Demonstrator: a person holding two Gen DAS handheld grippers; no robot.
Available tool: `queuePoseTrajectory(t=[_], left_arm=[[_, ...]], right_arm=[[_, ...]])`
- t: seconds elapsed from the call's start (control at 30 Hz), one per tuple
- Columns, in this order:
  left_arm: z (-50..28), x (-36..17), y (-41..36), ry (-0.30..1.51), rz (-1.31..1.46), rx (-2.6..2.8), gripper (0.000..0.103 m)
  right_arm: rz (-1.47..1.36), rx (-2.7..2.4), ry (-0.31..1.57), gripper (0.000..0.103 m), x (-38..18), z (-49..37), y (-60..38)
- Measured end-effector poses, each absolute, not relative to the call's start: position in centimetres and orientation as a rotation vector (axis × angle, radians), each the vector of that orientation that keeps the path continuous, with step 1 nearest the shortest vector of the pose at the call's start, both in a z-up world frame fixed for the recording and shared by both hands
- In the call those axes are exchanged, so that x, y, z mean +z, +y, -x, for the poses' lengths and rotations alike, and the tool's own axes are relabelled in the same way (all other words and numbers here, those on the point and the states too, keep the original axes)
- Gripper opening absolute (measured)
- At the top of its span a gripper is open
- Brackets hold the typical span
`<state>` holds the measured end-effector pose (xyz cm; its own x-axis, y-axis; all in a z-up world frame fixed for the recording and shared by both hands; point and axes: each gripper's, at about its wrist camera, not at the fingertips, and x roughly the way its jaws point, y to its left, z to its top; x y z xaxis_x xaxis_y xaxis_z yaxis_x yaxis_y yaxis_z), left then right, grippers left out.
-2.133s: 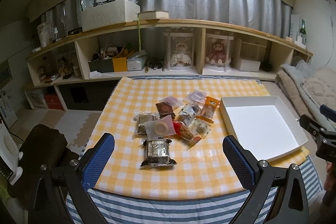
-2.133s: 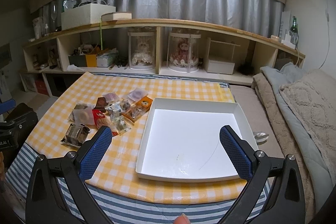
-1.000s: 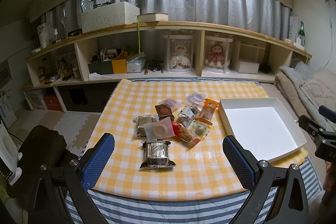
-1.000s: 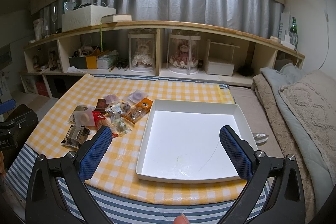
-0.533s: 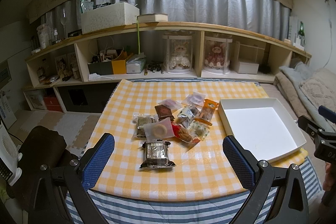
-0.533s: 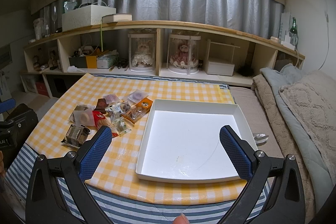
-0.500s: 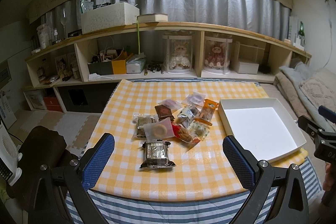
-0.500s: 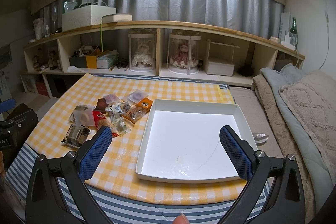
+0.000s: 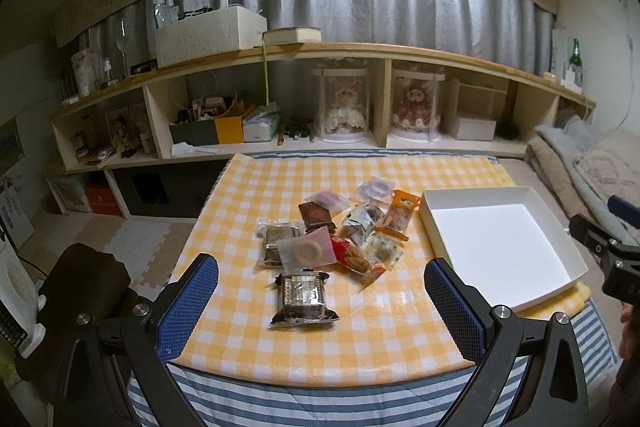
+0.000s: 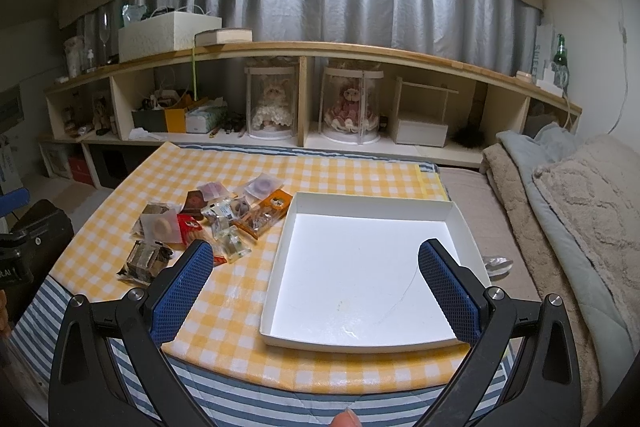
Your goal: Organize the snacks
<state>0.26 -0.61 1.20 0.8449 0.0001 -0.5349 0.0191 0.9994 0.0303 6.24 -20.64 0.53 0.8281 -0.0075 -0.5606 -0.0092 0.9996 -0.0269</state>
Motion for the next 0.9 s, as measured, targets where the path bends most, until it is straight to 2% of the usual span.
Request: queuePoseTrajectory(t=[0.5,0.9], left_arm=[[-6.4,0.3,2.5,0.612,-0.037,0.071,0.103],[-17.3,-3.8,5.7,0.854,0.038,-0.031,0.102]], right_arm=[[0.01,0.104,0.642,0.103,0.3,-12.2,-17.9],[-0.024,0.276,0.672,0.103,-3.4,-18.6,-13.4]])
